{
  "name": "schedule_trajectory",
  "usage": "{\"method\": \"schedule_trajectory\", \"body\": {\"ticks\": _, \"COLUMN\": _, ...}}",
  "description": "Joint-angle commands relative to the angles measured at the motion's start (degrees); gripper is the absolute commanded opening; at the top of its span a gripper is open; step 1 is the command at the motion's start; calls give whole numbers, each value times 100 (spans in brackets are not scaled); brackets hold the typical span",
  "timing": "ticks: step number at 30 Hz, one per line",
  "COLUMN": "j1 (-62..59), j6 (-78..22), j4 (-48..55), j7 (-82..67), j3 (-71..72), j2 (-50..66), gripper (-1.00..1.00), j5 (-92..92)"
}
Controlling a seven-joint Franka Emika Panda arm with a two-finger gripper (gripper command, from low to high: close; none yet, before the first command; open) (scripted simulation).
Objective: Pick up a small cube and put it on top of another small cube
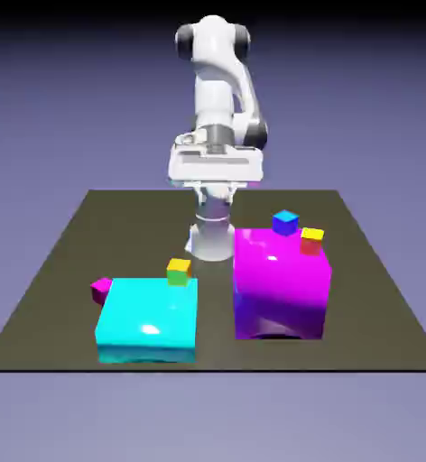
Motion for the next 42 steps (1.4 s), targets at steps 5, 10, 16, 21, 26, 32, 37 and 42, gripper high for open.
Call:
{"method": "schedule_trajectory", "body": {"ticks": 5, "j1": -346, "j6": -1246, "j4": 614, "j7": 183, "j3": -542, "j2": 937, "gripper": 0, "j5": 641}}
{"method": "schedule_trajectory", "body": {"ticks": 10, "j1": -691, "j6": -2492, "j4": 1228, "j7": 365, "j3": -1084, "j2": 1874, "gripper": 0, "j5": 1282}}
{"method": "schedule_trajectory", "body": {"ticks": 16, "j1": -1106, "j6": -3987, "j4": 1964, "j7": 584, "j3": -1735, "j2": 2998, "gripper": 0, "j5": 2051}}
{"method": "schedule_trajectory", "body": {"ticks": 21, "j1": -1462, "j6": -5233, "j4": 2563, "j7": 767, "j3": -2248, "j2": 3942, "gripper": 0, "j5": 2727}}
{"method": "schedule_trajectory", "body": {"ticks": 26, "j1": -1844, "j6": -6479, "j4": 3125, "j7": 951, "j3": -2692, "j2": 4906, "gripper": 0, "j5": 3485}}
{"method": "schedule_trajectory", "body": {"ticks": 32, "j1": -2653, "j6": -7840, "j4": 3563, "j7": 1025, "j3": -3176, "j2": 6134, "gripper": 0, "j5": 4833}}
{"method": "schedule_trajectory", "body": {"ticks": 37, "j1": -3401, "j6": -8946, "j4": 3878, "j7": 1058, "j3": -3569, "j2": 7172, "gripper": 0, "j5": 6048}}
{"method": "schedule_trajectory", "body": {"ticks": 42, "j1": -3396, "j6": -8670, "j4": 3605, "j7": 813, "j3": -3371, "j2": 7666, "gripper": -100, "j5": 6884}}
